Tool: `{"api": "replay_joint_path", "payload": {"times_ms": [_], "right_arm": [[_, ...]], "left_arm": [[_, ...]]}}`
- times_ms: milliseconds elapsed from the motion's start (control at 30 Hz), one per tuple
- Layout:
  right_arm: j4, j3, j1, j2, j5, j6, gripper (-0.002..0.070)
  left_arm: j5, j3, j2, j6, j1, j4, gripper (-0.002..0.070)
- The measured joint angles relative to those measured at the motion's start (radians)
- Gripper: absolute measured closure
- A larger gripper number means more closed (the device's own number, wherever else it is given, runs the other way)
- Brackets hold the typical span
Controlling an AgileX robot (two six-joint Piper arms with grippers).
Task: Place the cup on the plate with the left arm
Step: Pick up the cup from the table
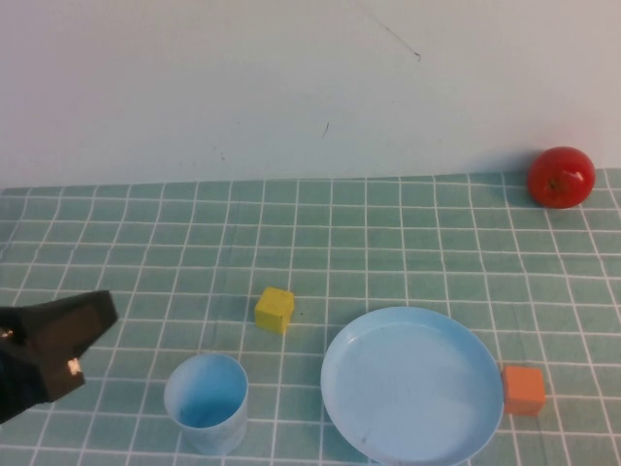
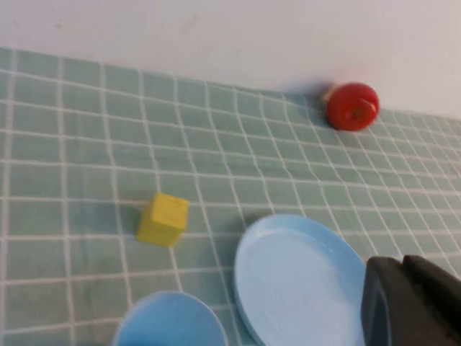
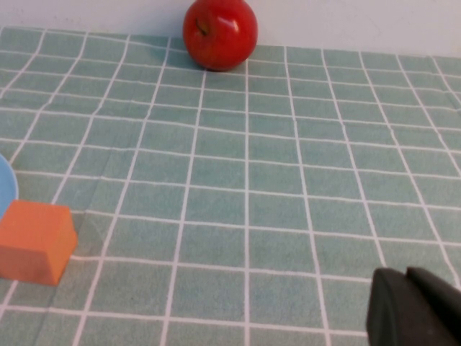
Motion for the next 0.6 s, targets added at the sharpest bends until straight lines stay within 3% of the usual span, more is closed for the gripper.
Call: {"api": "replay_joint_path", "payload": {"times_ms": [67, 200, 333, 600], "right_arm": [[0.0, 0.0, 0.0, 0.0, 0.0, 0.0, 0.0678], [0.0, 0.0, 0.0, 0.0, 0.0, 0.0, 0.0678], [0.0, 0.0, 0.0, 0.0, 0.0, 0.0, 0.0678], [0.0, 0.0, 0.0, 0.0, 0.0, 0.0, 0.0678]], "left_arm": [[0.055, -0.014, 0.053, 0.062, 0.0, -0.061, 0.0678], [0.181, -0.082, 0.161, 0.065, 0.0, -0.031, 0.0677], [0.189, -0.145, 0.236, 0.032, 0.0, 0.045, 0.0677], [0.202, -0.227, 0.35, 0.09, 0.0, 0.064, 0.0677]]}}
